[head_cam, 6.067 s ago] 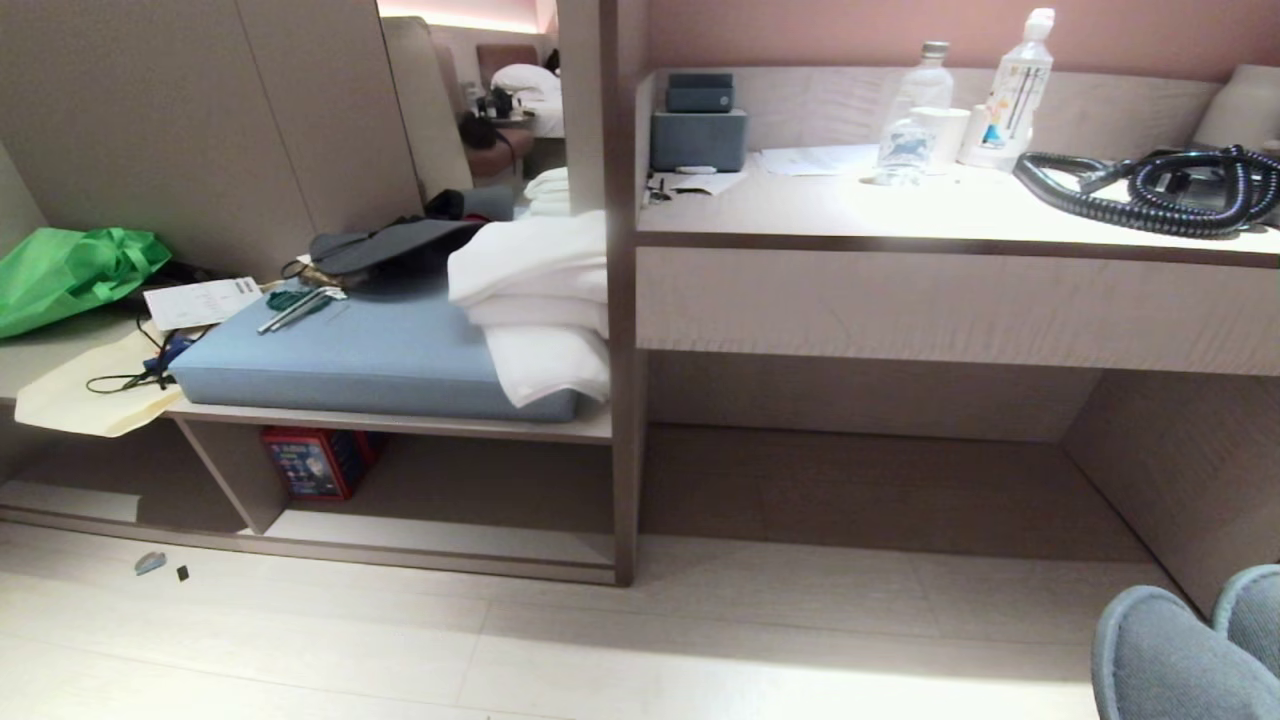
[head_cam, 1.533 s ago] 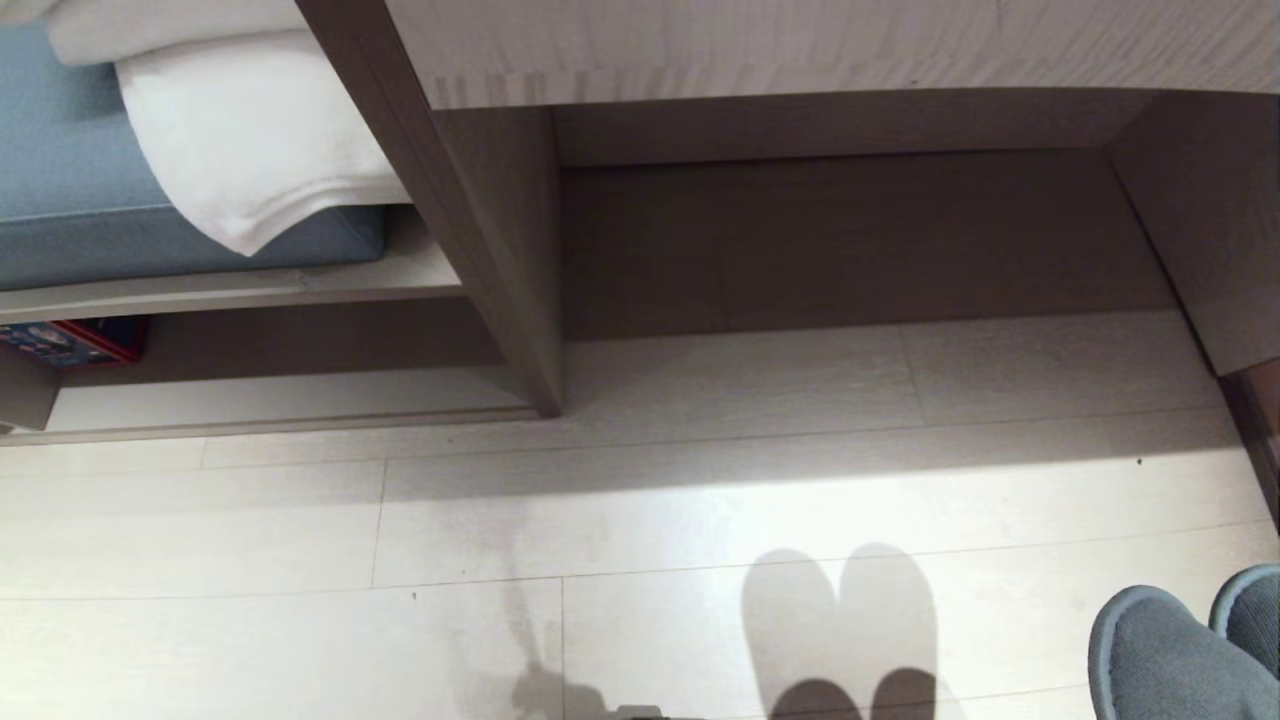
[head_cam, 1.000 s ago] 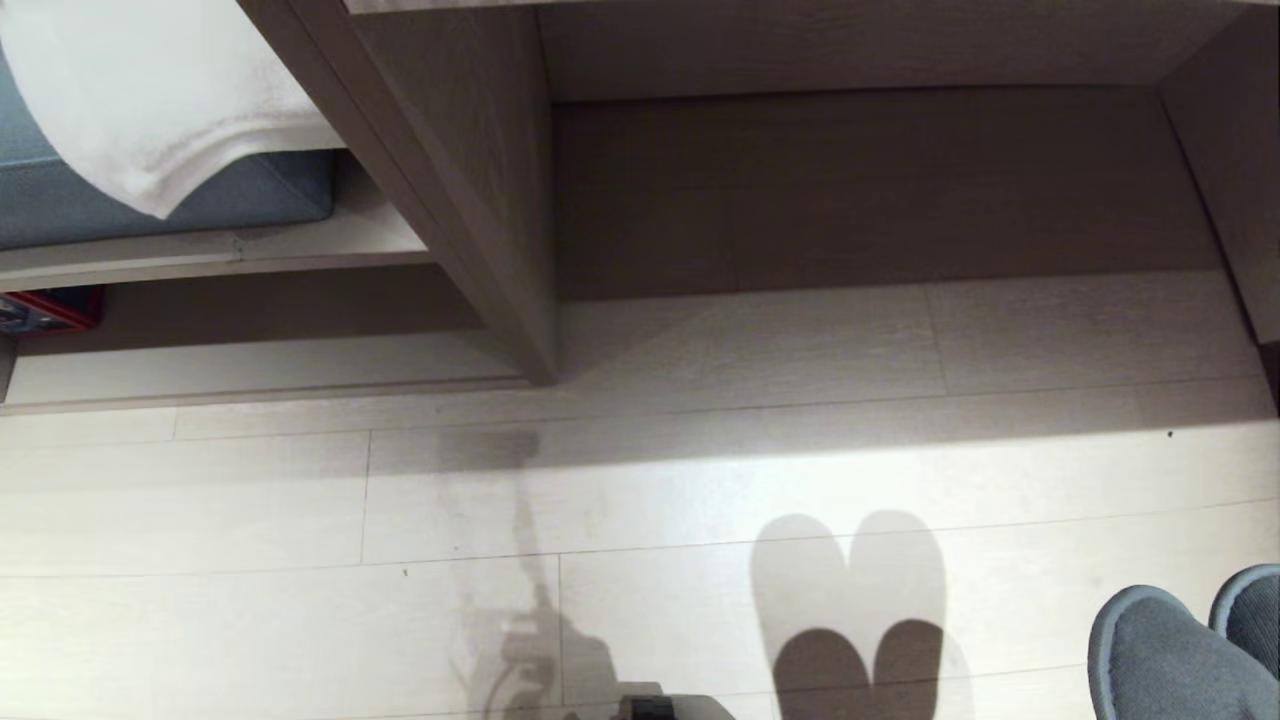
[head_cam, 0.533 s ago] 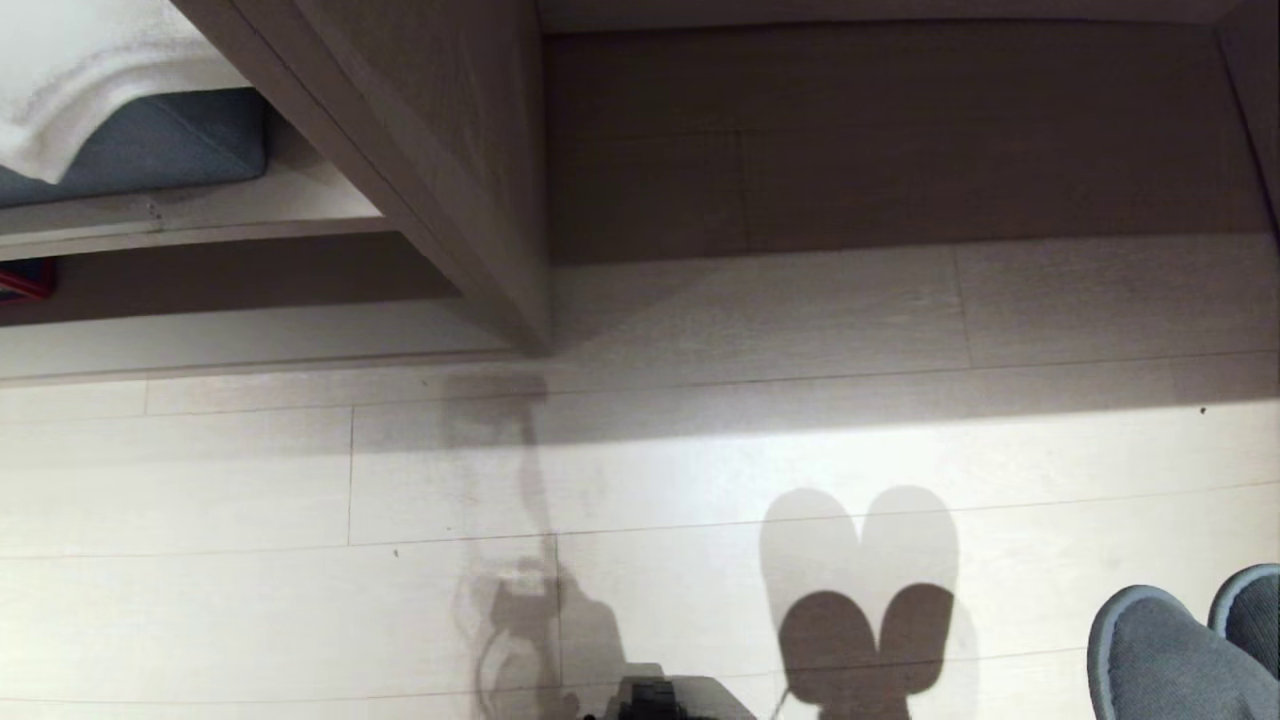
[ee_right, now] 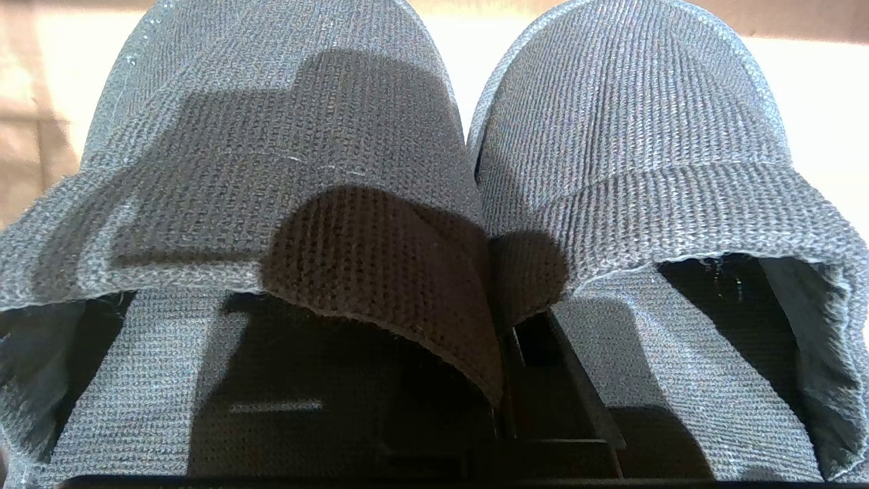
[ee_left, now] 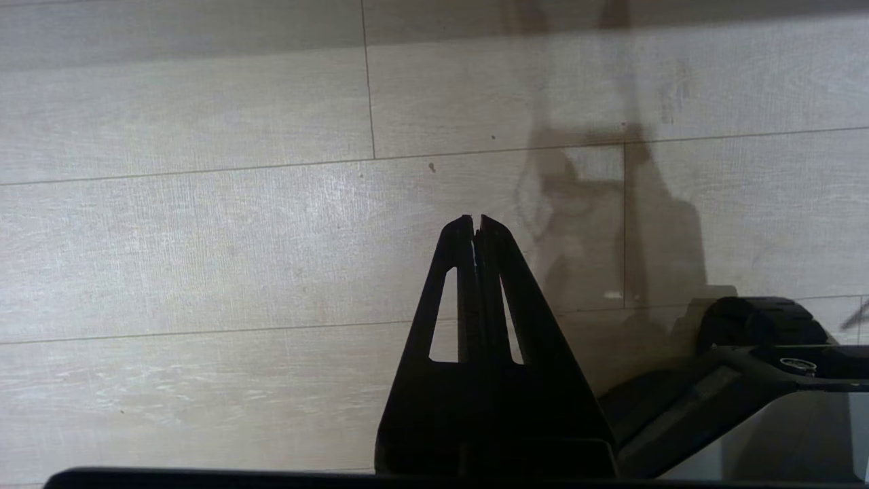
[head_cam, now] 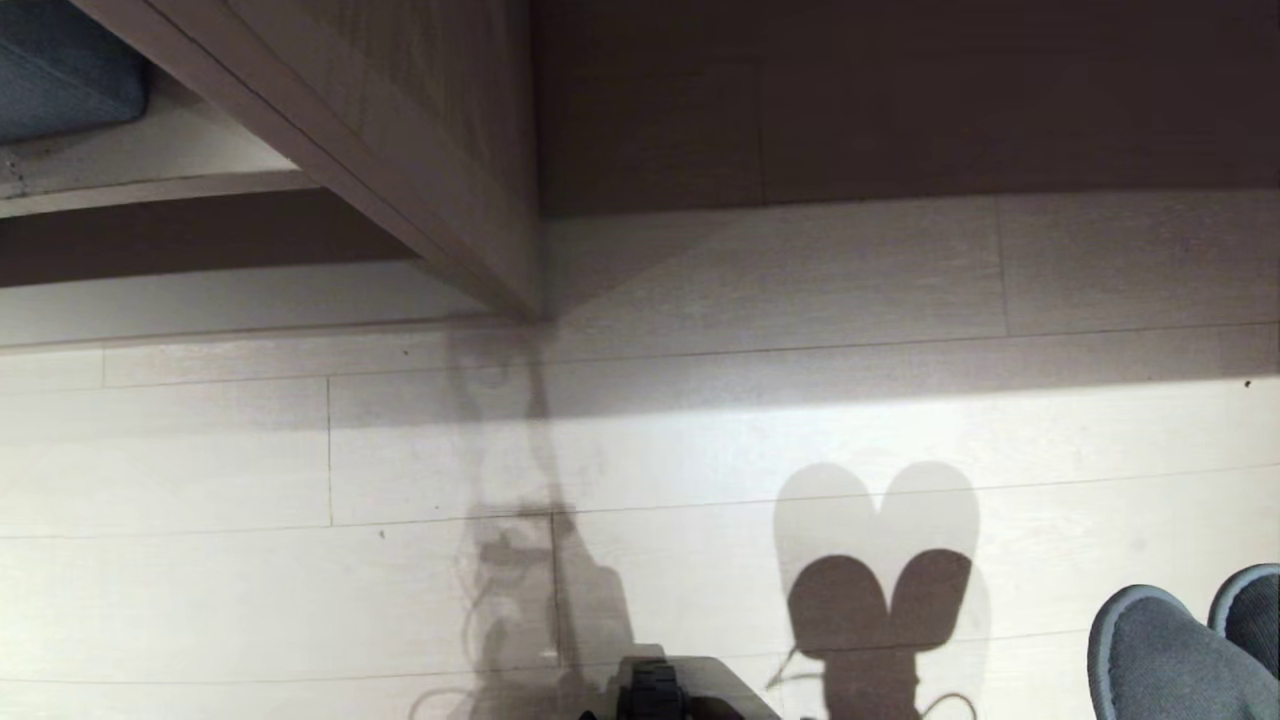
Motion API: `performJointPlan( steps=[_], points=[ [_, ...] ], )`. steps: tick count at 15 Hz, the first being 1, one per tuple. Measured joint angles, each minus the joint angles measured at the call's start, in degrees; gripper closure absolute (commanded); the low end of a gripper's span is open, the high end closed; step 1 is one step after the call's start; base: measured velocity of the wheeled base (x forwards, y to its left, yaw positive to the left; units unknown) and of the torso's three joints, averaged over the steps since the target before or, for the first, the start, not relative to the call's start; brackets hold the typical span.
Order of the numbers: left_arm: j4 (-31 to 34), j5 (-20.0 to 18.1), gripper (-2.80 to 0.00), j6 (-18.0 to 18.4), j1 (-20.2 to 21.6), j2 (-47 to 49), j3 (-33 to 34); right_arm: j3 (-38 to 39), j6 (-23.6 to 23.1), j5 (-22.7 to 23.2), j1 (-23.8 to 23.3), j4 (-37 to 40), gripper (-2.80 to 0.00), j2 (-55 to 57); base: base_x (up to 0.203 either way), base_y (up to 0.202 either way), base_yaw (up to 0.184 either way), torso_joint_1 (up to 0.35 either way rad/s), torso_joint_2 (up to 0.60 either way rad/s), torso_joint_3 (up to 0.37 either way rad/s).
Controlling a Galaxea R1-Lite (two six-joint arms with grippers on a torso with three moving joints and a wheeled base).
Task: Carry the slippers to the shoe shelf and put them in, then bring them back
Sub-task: Place the slippers on the floor
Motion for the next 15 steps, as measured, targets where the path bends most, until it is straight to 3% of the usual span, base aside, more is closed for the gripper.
performJointPlan(
  steps=[15],
  points=[
    [0.0, 0.0, 0.0, -0.02, 0.0, 0.01, 0.0, 0.0, 0.09, 0.05, -0.04, 0.0, 0.0, 0.05, 0.0, 0.0, 0.0, 0.003, 0.0, -0.199]
  ],
)
